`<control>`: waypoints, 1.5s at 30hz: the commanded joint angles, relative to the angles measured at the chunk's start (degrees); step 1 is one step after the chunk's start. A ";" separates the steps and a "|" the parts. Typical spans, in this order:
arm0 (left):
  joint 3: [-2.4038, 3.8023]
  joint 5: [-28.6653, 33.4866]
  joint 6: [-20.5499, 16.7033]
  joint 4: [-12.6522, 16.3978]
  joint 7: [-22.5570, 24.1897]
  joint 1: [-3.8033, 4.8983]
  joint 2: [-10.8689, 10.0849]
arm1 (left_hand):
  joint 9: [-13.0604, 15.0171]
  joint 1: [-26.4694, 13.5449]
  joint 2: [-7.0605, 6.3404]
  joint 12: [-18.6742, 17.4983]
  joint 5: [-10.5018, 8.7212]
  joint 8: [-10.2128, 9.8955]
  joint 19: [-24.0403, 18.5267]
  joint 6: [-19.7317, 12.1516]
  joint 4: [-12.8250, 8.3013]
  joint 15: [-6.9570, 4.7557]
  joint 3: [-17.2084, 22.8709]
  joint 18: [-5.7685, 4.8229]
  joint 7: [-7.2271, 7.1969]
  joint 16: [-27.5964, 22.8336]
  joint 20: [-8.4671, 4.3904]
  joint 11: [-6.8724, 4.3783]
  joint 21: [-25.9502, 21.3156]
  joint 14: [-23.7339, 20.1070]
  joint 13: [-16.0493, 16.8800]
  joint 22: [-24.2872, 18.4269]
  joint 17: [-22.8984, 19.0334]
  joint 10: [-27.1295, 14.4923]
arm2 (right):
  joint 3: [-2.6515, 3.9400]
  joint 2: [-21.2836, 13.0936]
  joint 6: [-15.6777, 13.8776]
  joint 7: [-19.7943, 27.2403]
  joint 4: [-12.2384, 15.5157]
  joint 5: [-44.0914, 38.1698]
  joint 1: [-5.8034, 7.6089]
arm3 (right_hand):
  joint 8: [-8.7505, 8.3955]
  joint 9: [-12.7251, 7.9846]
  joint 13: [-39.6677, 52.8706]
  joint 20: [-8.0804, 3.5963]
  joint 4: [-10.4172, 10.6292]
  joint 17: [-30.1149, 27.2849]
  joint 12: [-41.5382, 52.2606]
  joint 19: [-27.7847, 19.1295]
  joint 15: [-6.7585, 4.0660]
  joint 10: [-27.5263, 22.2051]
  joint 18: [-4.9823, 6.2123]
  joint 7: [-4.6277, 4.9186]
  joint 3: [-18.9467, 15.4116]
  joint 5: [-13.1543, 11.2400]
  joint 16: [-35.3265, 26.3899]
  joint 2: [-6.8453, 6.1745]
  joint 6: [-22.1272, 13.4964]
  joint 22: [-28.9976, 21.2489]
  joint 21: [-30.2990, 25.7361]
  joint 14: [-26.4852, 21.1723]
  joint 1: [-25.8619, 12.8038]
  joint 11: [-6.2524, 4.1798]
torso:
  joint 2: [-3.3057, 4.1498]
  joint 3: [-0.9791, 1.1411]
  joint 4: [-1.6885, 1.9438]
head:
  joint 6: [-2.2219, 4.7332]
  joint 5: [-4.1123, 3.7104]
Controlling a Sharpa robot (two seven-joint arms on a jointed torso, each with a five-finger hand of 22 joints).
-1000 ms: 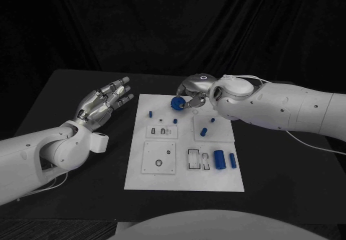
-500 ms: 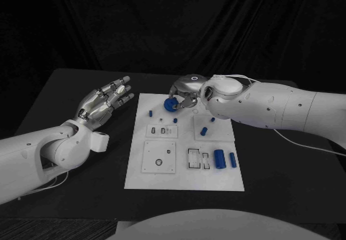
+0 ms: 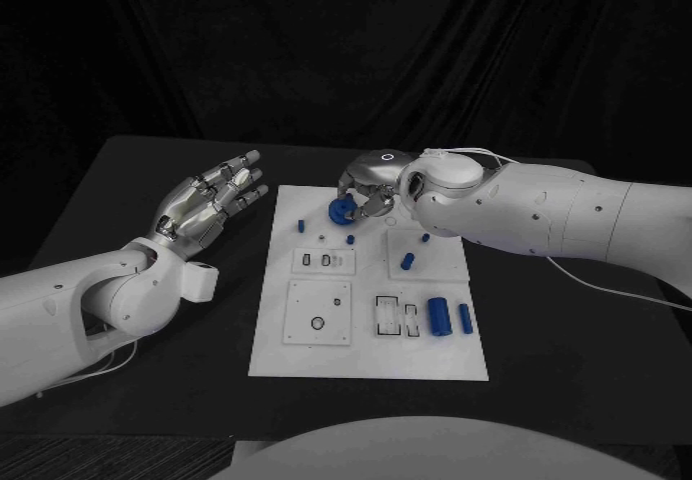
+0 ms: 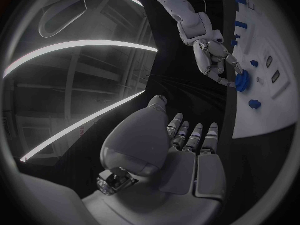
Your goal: Assemble the parts on the task board
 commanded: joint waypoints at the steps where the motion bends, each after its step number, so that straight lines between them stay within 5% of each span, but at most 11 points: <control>1: 0.05 -0.05 0.89 0.01 8.83 -0.06 0.20 | -0.07 0.56 0.01 0.33 0.19 -0.32 0.14 -0.30 0.05 0.21 0.27 0.19 0.09 0.33 0.30 0.51 0.30 -0.03 0.09 0.04 0.06 0.06 | -0.04 -0.09 1.91 -0.74 -0.07 -0.05 -0.21 | -0.58 5.85 15.09 0.36 -0.05 13.66 0.14 1.61 0.39 5.88 -0.72 0.19 0.38 -0.08 0.06 0.27 -0.76 10.65 -0.43 5.68 -0.07 0.46 | -0.01 0.00 -0.05 | -0.14 -0.01; 10: 0.05 -0.05 1.10 -0.09 8.68 -0.06 0.29 | -0.07 0.56 0.01 0.33 0.19 -0.32 0.14 -0.30 0.05 0.21 0.27 0.19 0.09 0.33 0.30 0.51 0.30 -0.03 0.09 0.04 0.06 0.06 | -0.04 -0.08 2.18 -0.88 -0.13 -0.05 -0.38 | -6.91 2.58 15.09 0.79 -0.69 13.08 0.14 1.05 0.74 5.88 -0.48 0.42 1.78 0.16 -0.25 -0.46 -8.20 10.32 -1.34 5.54 -0.09 0.68 | 0.01 0.03 -0.06 | -0.25 0.08; 15: 0.05 -0.05 1.16 -0.10 8.63 -0.06 0.28 | -0.07 0.56 0.01 0.33 0.19 -0.32 0.14 -0.30 0.05 0.21 0.27 0.19 0.09 0.33 0.30 0.51 0.30 -0.03 0.09 0.04 0.06 0.06 | -0.04 -0.13 2.12 -0.88 -0.05 -0.05 -0.42 | -8.75 0.92 15.09 0.68 -1.18 12.94 0.14 0.95 0.58 5.88 -0.43 0.06 2.07 0.10 -0.32 -0.49 -11.29 10.31 -1.59 5.50 -0.08 0.40 | 0.01 0.03 -0.06 | -0.29 0.14; 25: 0.05 -0.05 1.24 -0.15 8.54 -0.06 0.31 | -0.07 0.60 0.01 0.27 0.20 -0.33 0.15 -0.37 0.08 0.21 0.35 0.16 0.13 0.31 0.30 0.60 0.30 -0.05 0.08 0.04 0.05 0.07 | -0.04 -0.46 1.35 -0.69 0.12 -0.05 -0.46 | -8.88 0.28 15.09 0.61 -1.33 12.98 0.14 0.96 0.49 5.88 -0.43 -0.01 2.13 0.04 -0.30 -0.49 -12.33 10.33 -1.62 5.51 -0.12 0.31 | -0.01 0.00 -0.02 | -0.29 0.23; 31: 0.05 -0.05 1.17 -0.08 8.48 -0.06 0.08 | -0.07 0.60 0.01 0.27 0.20 -0.33 0.15 -0.37 0.08 0.21 0.35 0.16 0.13 0.31 0.30 0.60 0.30 -0.05 0.08 0.04 0.05 0.07 | -0.04 -2.33 -1.99 0.07 1.72 -0.05 -0.29 | -8.29 -0.01 15.09 0.53 -1.30 12.89 0.14 0.93 0.43 5.88 -0.41 -0.04 2.34 0.76 -0.35 -0.22 -11.42 10.32 -1.75 5.49 -0.31 0.26 | -0.01 -0.02 0.01 | -0.08 0.39; 34: 0.05 -0.05 1.08 -0.09 8.43 -0.06 -0.01 | -0.07 0.60 0.01 0.27 0.20 -0.33 0.15 -0.37 0.08 0.21 0.35 0.16 0.13 0.31 0.30 0.60 0.30 -0.05 0.08 0.04 0.05 0.07 | -0.04 -4.04 -3.59 0.25 3.29 -0.05 0.33 | -7.57 -0.41 15.09 0.52 -0.33 13.04 0.14 1.06 0.46 5.88 -0.44 0.04 1.72 -3.25 -0.27 -0.19 -9.38 10.47 -1.70 5.53 -1.75 0.31 | 0.01 0.00 -0.01 | 0.04 0.40; 38: 0.05 -0.05 1.07 -0.08 8.39 -0.06 -0.03 | -0.07 0.60 0.01 0.27 0.20 -0.33 0.15 -0.37 0.08 0.21 0.35 0.16 0.13 0.31 0.30 0.60 0.30 -0.05 0.08 0.04 0.05 0.07 | -0.05 -7.69 -5.10 -0.05 6.54 -0.05 1.50 | -6.59 -0.54 15.09 0.52 1.38 13.30 0.14 1.30 0.44 5.88 -0.52 -0.04 0.11 -12.47 -0.13 0.13 -6.66 10.74 -1.54 5.59 -3.29 0.29 | -0.03 0.02 -0.06 | -0.05 0.27; 45: 0.05 -0.05 1.07 0.06 8.37 -0.07 -0.08 | -0.07 0.63 0.01 0.37 0.20 -0.32 0.17 -0.31 0.12 0.21 0.41 0.14 0.18 0.35 0.30 0.67 0.32 -0.04 0.09 0.04 0.06 0.09 | -0.06 -15.45 -6.22 -0.90 12.06 -0.05 2.27 | -5.55 -0.07 15.09 0.53 1.90 13.46 0.14 1.66 0.47 5.88 -0.66 0.01 -0.53 -12.71 -0.05 0.31 -4.34 11.10 -1.10 5.63 -3.25 0.32 | -0.11 -0.01 -0.21 | -0.29 1.13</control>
